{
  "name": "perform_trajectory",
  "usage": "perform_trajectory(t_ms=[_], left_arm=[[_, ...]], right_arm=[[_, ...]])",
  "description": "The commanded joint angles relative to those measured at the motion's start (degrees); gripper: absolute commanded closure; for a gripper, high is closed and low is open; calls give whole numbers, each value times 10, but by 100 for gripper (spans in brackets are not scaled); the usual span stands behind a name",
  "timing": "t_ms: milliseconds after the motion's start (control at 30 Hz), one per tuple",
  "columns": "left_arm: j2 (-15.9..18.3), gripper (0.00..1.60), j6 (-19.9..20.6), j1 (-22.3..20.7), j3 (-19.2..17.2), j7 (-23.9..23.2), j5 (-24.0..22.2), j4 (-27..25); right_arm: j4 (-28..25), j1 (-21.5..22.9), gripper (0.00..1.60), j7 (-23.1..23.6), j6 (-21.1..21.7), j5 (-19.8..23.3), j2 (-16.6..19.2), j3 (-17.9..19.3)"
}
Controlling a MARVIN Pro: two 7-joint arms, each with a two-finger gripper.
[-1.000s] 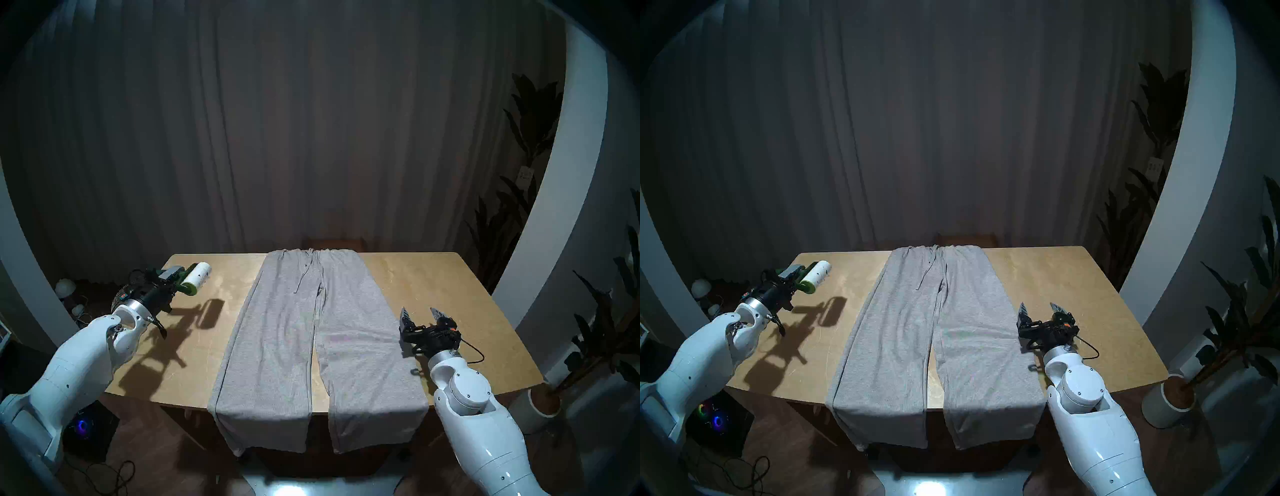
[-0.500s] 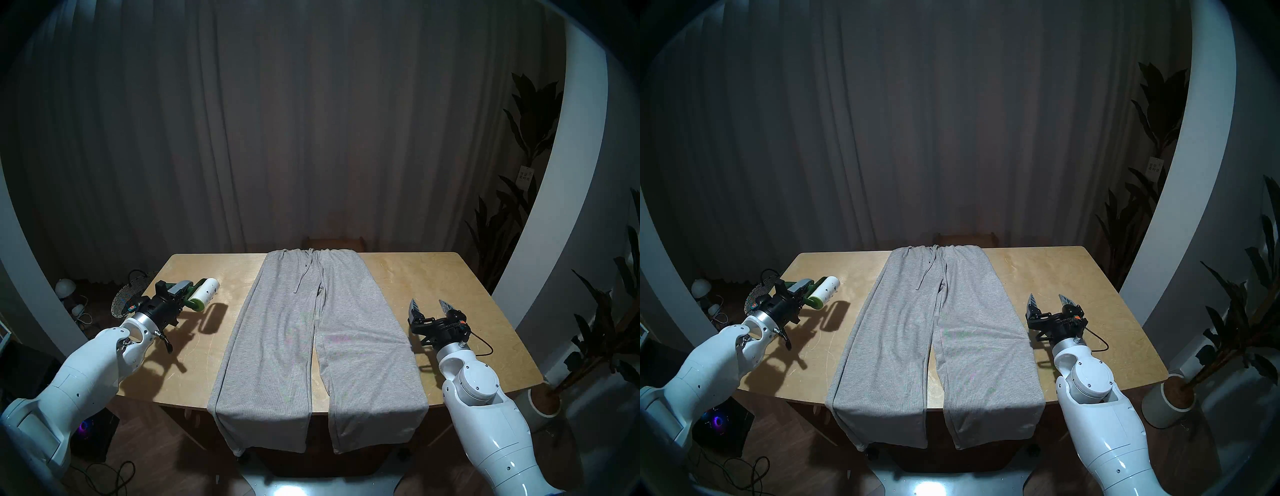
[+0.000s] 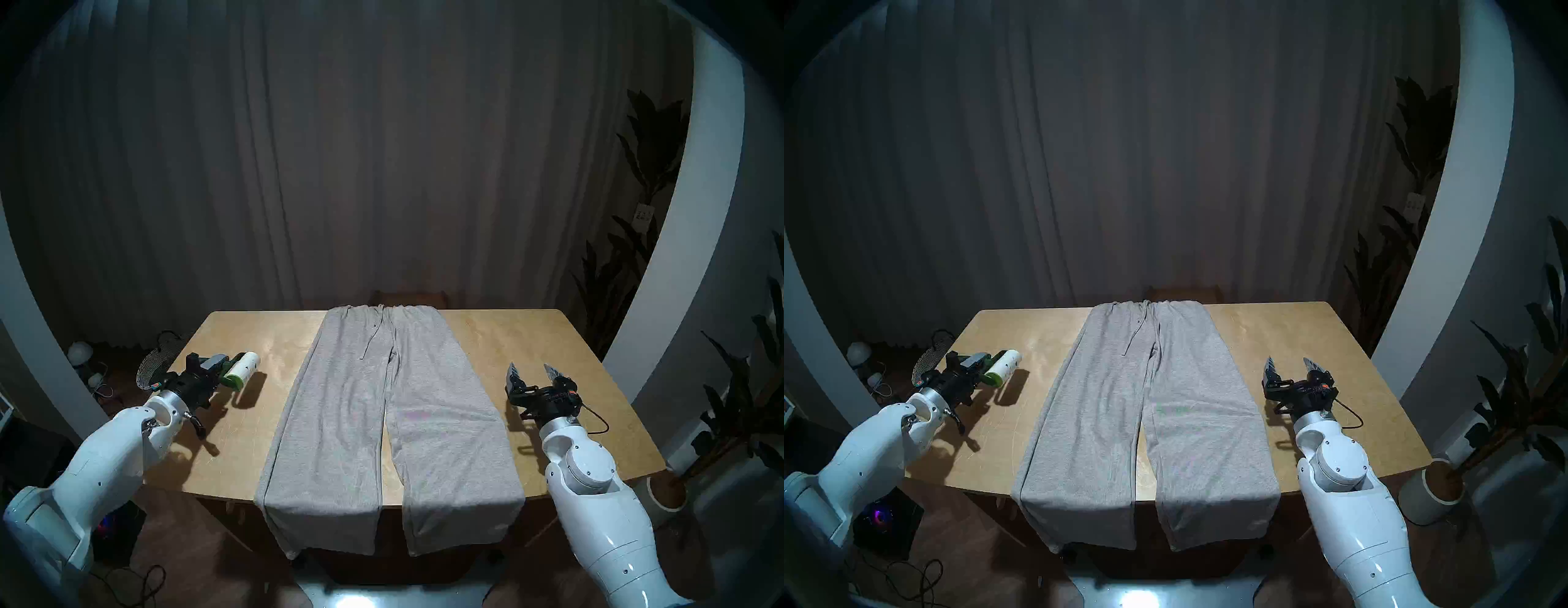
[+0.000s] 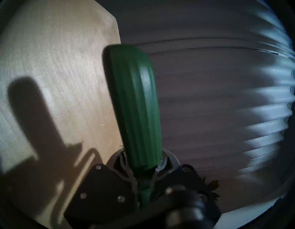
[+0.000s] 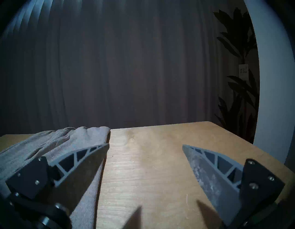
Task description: Remove lint and debris from pants with a lint roller
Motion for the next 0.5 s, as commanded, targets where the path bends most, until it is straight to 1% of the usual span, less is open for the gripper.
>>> perform_trajectory(t_ms=[0,33,67,100,133,167,233,267,300,333,400,433,467], left_arm=[[1,160,13,-42,-5,23,-1,12],[-3,160,13,-44,-12,35,-14,13],[-3,160,18,-48,-13,42,-15,16],[-1,160,14,-53,-8,40,-1,19],[-5,160,21,-56,-14,53,-15,24],[-2,160,22,-60,-7,49,1,26],[-6,160,25,-62,-14,59,-12,29],[-2,160,28,-66,-6,55,3,29],[-8,160,30,-65,-14,64,-14,30],[-4,160,34,-67,-7,61,-2,29],[-9,160,46,-65,-17,75,-25,28],[-5,160,52,-66,-10,68,-14,26],[-11,160,61,-63,-19,77,-34,26]], right_arm=[[-8,4,0,0,-9,5,-3,3],[-6,5,0,0,-10,6,-3,4],[-5,5,0,0,-10,6,-2,4],[-3,5,0,0,-11,7,-2,5],[-2,5,0,-1,-12,9,-3,6],[0,4,0,-1,-13,10,-2,7],[2,4,0,-1,-15,13,-2,9],[2,3,0,-2,-16,14,-2,10],[3,2,0,-2,-17,15,-1,12],[4,2,0,-1,-18,16,0,13],[6,1,0,0,-19,18,2,15],[7,1,0,0,-20,18,2,16],[8,1,0,1,-21,19,3,17]])
